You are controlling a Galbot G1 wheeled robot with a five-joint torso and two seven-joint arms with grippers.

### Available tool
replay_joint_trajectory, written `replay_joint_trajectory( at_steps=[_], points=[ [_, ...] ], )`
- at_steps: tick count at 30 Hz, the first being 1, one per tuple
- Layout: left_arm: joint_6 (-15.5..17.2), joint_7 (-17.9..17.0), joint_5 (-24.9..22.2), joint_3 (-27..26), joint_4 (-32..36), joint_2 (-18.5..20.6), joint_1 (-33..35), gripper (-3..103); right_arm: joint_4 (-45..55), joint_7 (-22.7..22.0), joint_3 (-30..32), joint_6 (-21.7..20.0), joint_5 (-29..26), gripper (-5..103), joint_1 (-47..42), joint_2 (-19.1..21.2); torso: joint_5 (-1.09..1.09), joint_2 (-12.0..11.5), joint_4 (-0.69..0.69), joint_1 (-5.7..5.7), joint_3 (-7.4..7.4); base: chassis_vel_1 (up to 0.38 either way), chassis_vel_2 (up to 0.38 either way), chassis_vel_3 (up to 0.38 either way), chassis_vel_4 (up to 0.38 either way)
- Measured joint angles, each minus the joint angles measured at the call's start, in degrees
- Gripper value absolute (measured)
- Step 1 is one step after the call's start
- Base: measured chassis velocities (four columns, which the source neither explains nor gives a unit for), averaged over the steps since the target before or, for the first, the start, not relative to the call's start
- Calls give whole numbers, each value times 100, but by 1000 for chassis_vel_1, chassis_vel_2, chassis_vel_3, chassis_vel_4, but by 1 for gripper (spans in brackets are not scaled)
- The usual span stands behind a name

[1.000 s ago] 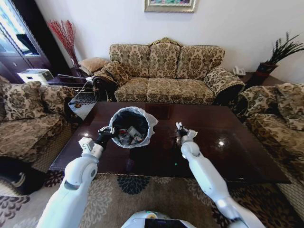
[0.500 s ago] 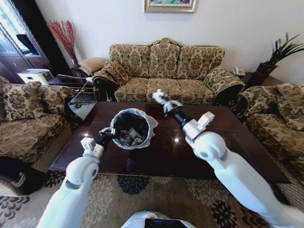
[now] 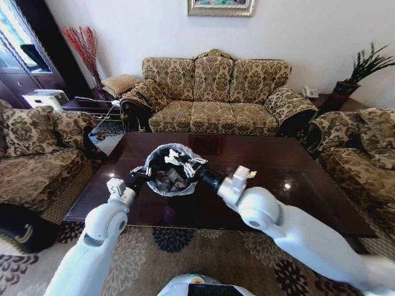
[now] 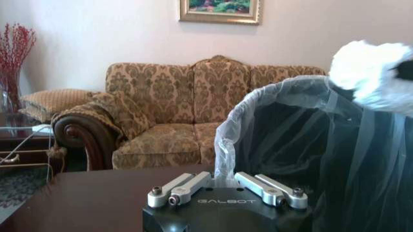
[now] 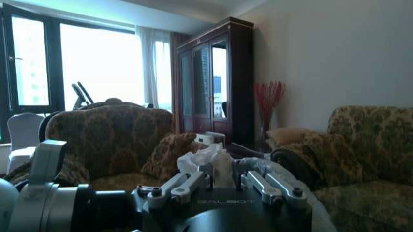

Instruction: Move to the front of the table and place the trash on the table into the trash bin.

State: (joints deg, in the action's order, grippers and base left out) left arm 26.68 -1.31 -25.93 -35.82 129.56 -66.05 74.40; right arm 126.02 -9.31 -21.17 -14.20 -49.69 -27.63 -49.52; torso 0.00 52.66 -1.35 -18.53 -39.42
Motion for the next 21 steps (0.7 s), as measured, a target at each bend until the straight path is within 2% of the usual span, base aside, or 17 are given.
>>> replay_joint_trajectory(
  at_steps=[3,4,7,9,12,13,16,18,19,20,21],
  points=[
    [0,-1,0,-38,11,-36,-6,1,-100,0,-53,3,-96,31,177,1,0,0,1,0,0,0,0,0,0],
    [0,-1,0,-38,11,-36,-6,1,-100,0,-53,3,-96,31,177,1,0,0,1,0,0,0,0,0,0],
    [-2,-1,0,-29,-32,-62,-50,1,-156,-2,-111,6,-115,48,243,-41,0,0,1,0,0,0,0,0,0],
    [-2,-1,0,-17,-37,-71,-63,1,-169,-3,-117,11,-116,48,247,-60,0,0,1,0,0,0,0,0,0],
    [-2,-1,0,-7,-45,-89,-72,1,-182,-14,-97,22,-137,65,254,-120,0,0,1,0,0,0,0,0,0],
    [-2,-1,0,-7,-45,-89,-72,1,-182,-14,-97,22,-137,65,254,-120,0,0,1,0,0,0,0,0,0],
    [-5,0,5,-5,-67,-120,-61,1,-174,-35,60,49,-154,80,227,-144,0,0,1,1,0,0,0,0,0],
    [-10,0,12,-5,-72,-135,-56,1,-163,-57,148,73,-173,80,212,-145,0,0,1,0,0,0,0,0,0],
    [-14,0,22,-8,-72,-151,-43,1,-143,-112,269,212,-212,91,170,-106,0,0,0,0,0,0,0,0,0],
    [-16,10,29,-14,-70,-154,-35,1,-130,-160,326,304,-220,91,144,-55,0,0,-1,0,0,0,0,0,0],
    [-18,27,41,-24,-69,-154,-30,1,-122,-206,377,358,-221,96,118,-2,0,0,-1,0,0,0,0,0,0]
  ],
)
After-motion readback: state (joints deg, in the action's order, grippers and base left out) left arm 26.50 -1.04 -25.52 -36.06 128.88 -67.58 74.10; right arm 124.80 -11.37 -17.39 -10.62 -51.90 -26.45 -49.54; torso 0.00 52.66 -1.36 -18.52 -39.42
